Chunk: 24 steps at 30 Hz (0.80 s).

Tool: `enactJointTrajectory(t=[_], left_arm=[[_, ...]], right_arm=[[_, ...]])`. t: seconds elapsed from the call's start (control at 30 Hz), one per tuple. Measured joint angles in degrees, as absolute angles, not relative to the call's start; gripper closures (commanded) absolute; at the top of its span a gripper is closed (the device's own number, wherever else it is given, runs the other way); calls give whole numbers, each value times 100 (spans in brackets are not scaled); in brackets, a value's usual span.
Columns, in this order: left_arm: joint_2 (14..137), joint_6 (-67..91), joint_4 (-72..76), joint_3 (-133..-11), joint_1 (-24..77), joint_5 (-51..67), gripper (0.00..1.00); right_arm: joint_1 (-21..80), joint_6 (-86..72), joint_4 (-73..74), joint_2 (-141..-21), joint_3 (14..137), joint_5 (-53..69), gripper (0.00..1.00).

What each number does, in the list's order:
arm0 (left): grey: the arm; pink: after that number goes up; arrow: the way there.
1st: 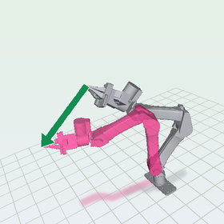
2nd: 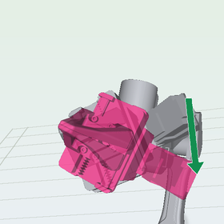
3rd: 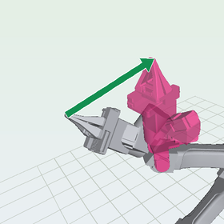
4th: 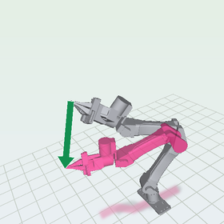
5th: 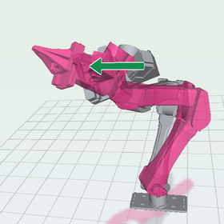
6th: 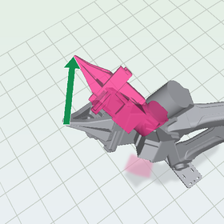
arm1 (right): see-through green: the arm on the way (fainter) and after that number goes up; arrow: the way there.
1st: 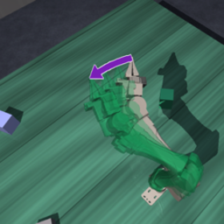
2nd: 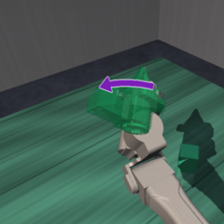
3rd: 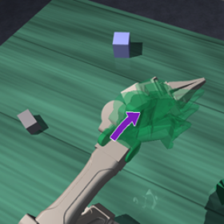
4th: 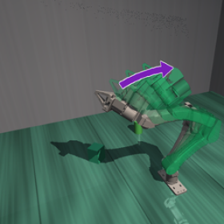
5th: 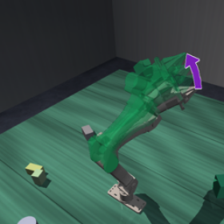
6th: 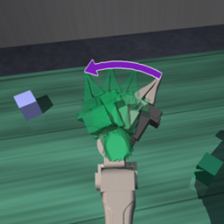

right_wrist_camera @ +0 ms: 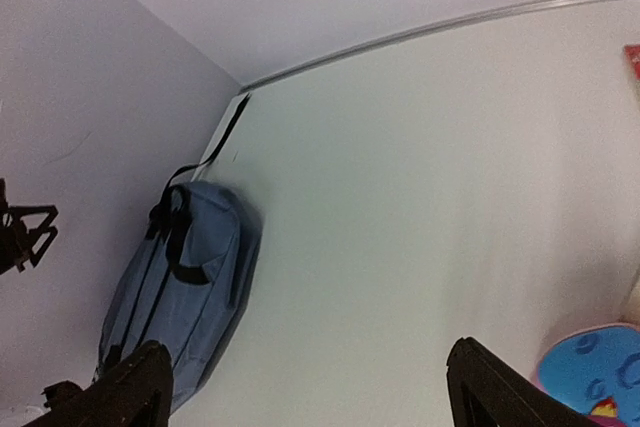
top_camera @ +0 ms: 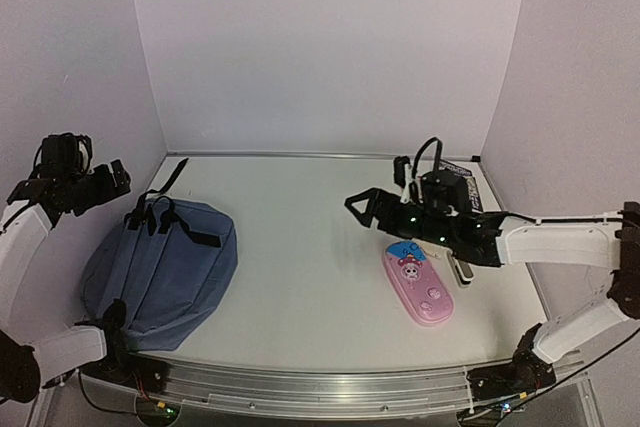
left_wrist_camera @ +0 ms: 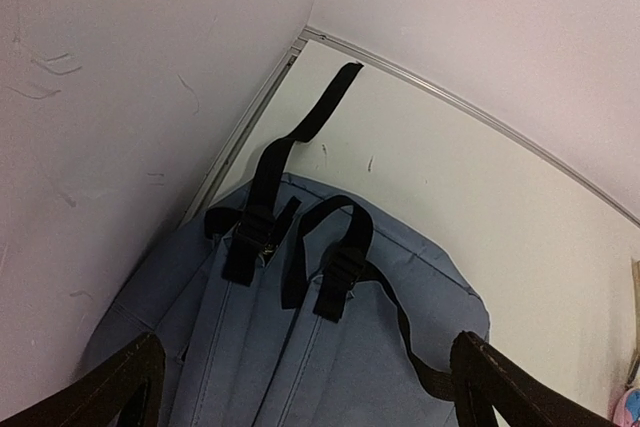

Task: Pack the student bag
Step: Move the student bag to the center of the board.

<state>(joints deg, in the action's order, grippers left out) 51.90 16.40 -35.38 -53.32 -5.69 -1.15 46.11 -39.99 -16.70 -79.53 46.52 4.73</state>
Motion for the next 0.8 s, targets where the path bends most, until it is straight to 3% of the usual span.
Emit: enactJointTrajectory(t=[0.37, 0.8], left_arm=[[5152, 1643, -3529, -5312, -569, 88, 0], [5122, 1647, -3528, -5310, -569, 276, 0]], right_arm=[[6277, -4874, -2975, -11326, 6715, 970, 14], [6665, -5550, -3419, -12997, 7840, 1410, 27]])
